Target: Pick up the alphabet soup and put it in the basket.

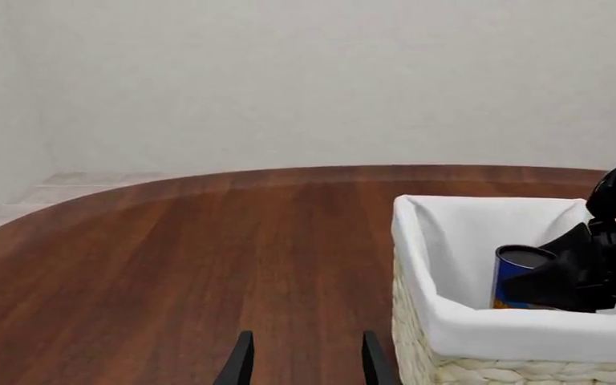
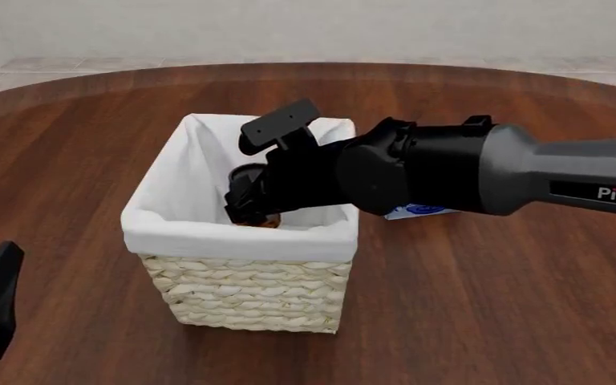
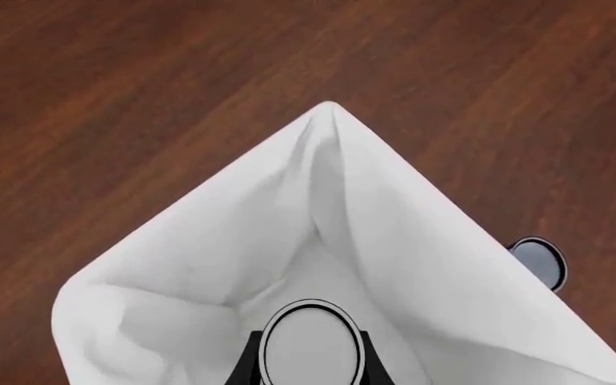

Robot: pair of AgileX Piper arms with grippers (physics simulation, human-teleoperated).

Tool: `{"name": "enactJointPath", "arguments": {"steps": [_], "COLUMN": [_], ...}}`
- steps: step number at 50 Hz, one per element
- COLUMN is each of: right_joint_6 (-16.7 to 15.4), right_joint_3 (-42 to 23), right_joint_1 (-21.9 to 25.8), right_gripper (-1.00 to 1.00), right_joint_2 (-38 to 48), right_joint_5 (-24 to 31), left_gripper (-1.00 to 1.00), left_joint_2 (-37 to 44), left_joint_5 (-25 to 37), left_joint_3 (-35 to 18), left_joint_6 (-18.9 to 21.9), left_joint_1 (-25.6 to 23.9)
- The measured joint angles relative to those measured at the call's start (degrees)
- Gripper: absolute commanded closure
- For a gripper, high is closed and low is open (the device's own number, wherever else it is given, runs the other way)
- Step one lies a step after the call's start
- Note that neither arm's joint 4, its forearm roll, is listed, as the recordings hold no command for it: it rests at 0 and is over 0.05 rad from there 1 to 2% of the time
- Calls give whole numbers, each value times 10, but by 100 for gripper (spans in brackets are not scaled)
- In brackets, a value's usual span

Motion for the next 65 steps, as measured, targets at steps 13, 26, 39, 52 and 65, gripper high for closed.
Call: {"name": "enactJointPath", "arguments": {"steps": [13,26,39,52,65], "right_joint_6": [-8,-10,-11,-13,-21], "right_joint_3": [2,-2,-3,-3,-4], "right_joint_1": [-2,-9,-12,-12,-13], "right_gripper": [-100,-100,-100,-100,-100], "right_joint_2": [0,2,2,-8,-23], "right_joint_5": [-8,-9,-8,-5,1], "left_gripper": [-100,-100,-100,-100,-100], "left_joint_2": [0,0,0,0,0], "left_joint_5": [-1,-1,-1,0,2], "left_joint_3": [1,2,2,1,-1], "left_joint_6": [0,-1,0,0,-1], "left_joint_1": [0,0,0,-1,-3]}}
